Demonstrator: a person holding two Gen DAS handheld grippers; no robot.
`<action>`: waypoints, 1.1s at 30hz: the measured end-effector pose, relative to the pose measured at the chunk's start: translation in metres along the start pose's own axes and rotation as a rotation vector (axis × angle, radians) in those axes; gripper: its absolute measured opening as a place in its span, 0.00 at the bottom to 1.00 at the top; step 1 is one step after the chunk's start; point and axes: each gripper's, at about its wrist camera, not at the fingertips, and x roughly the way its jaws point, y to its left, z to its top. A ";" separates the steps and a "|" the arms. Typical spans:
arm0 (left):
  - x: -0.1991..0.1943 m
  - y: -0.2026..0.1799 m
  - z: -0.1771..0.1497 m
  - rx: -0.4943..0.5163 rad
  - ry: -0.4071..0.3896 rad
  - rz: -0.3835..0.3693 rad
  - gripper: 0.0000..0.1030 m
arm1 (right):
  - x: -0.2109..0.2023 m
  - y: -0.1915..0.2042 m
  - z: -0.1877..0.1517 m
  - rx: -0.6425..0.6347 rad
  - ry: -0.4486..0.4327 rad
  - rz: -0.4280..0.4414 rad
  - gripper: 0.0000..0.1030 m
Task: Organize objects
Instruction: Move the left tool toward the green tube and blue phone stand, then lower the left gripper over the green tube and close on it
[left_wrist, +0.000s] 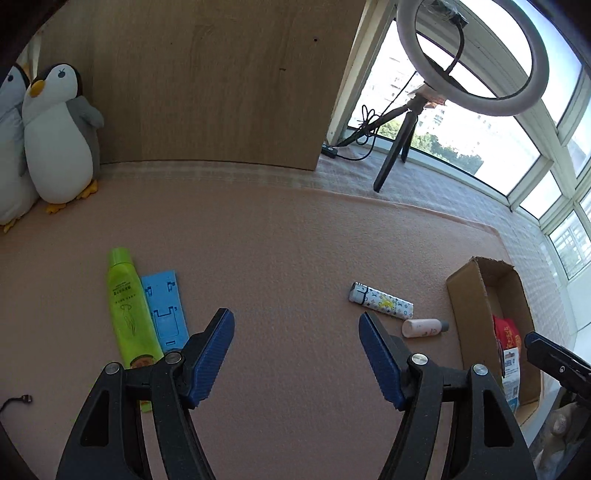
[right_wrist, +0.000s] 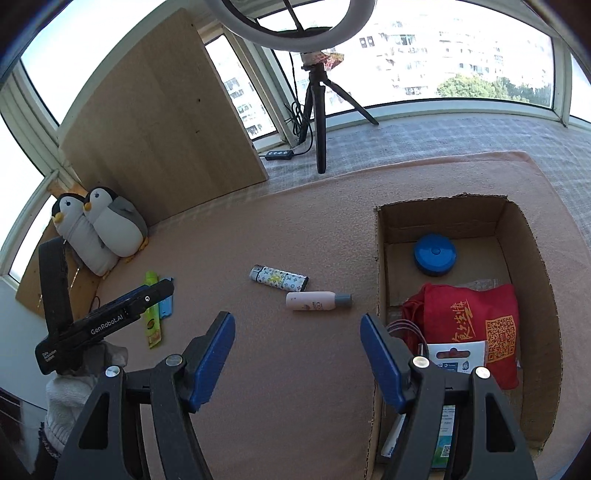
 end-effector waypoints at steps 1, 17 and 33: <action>0.002 0.014 0.002 -0.024 0.010 0.023 0.71 | 0.004 0.005 -0.002 -0.004 0.013 0.003 0.65; 0.036 0.147 0.054 -0.158 0.045 0.181 0.53 | 0.038 0.048 -0.035 -0.041 0.120 -0.002 0.65; 0.083 0.174 0.069 -0.135 0.122 0.193 0.10 | 0.043 0.030 -0.041 0.008 0.145 -0.034 0.65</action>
